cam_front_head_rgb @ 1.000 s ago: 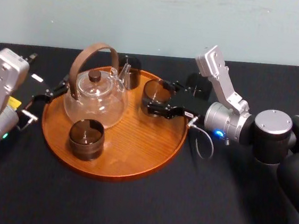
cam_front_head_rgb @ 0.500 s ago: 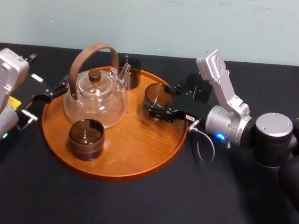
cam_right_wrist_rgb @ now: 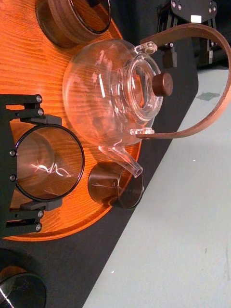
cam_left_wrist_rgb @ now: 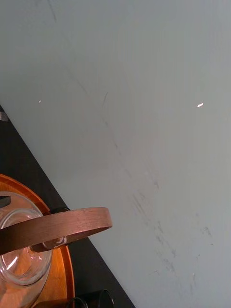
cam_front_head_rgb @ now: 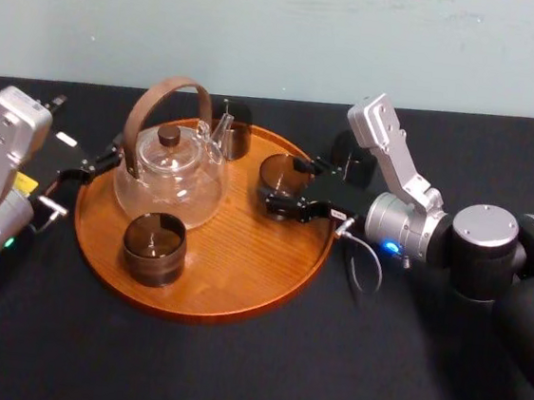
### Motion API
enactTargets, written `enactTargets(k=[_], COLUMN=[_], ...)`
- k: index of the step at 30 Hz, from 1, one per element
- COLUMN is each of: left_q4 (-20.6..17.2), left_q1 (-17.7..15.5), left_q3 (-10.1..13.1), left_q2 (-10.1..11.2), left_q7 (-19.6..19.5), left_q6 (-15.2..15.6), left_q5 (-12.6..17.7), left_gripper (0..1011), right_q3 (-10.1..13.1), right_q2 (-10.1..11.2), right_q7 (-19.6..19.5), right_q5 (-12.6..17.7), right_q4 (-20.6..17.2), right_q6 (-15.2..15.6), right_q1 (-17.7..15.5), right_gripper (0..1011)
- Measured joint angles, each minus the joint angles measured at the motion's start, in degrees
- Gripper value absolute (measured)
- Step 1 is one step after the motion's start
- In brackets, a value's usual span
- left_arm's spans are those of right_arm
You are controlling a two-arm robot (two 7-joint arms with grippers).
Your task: Pick up the glass from the table and place it on the tray.
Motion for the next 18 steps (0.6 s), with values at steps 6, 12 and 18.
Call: enactTargets(k=[6, 12, 18], left_q4=[0.0, 0.0, 0.0], left_q1=[0.0, 0.0, 0.0], left_q3=[0.0, 0.0, 0.0], left_q2=[0.0, 0.0, 0.0], left_q7=[0.0, 0.0, 0.0], left_q6=[0.0, 0.0, 0.0], left_q5=[0.0, 0.0, 0.0], left_gripper=[1001, 1001, 1001], right_q3=[0.0, -0.1, -0.3], right_q2=[-0.1, -0.2, -0.1], right_q7=[0.0, -0.1, -0.7], right_q5=[-0.2, -0.6, -1.3], right_q4=[0.4, 0.5, 0.3], right_q6=[-0.1, -0.4, -0.6], right_q1=[0.1, 0.1, -0.1], right_gripper=[905, 905, 905])
